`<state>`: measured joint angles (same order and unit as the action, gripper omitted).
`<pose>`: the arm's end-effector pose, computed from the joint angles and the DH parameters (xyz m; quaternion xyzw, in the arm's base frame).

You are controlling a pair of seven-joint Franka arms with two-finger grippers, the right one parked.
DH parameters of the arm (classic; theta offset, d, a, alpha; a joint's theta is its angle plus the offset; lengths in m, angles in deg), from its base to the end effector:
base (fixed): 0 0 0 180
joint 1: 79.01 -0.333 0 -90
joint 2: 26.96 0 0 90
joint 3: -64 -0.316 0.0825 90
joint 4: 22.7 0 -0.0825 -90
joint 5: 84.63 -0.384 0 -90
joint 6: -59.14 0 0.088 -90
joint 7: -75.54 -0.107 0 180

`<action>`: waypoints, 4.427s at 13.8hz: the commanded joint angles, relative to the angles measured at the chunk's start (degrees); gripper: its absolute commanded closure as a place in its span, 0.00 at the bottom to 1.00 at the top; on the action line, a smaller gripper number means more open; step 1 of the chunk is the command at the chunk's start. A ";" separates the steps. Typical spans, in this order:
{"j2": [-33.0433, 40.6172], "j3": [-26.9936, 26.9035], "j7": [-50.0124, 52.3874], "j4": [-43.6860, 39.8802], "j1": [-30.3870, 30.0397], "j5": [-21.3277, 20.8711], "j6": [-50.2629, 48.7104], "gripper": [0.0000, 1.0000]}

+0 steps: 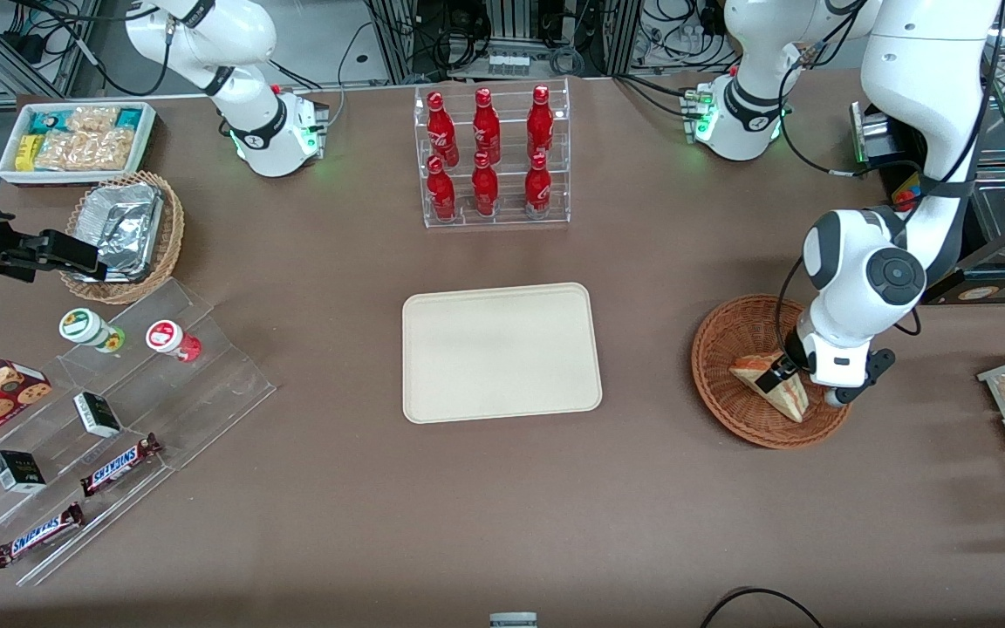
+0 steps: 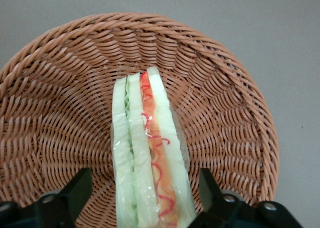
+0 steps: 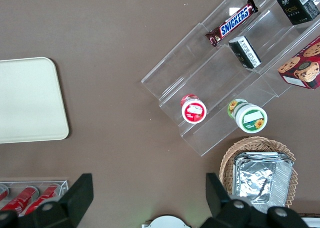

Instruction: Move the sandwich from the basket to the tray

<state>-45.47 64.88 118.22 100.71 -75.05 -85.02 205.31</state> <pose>0.5740 -0.0486 0.2549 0.9461 0.3219 0.0338 0.0153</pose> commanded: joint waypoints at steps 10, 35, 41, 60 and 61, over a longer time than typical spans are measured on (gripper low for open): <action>6.64 0.87 1.44 -12.37 5.16 -3.65 -24.39 1.00; -24.29 1.14 6.18 -45.19 44.11 -3.39 -23.58 1.00; -26.05 1.14 6.18 -44.83 44.37 -3.48 -21.89 1.00; 4.77 0.79 -2.14 -39.76 24.71 -0.49 -51.86 0.01; 7.32 0.79 -4.34 -37.65 22.42 -0.40 -52.04 0.01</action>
<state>-44.02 65.09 117.94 56.65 -48.92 -86.48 153.19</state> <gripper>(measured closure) 0.009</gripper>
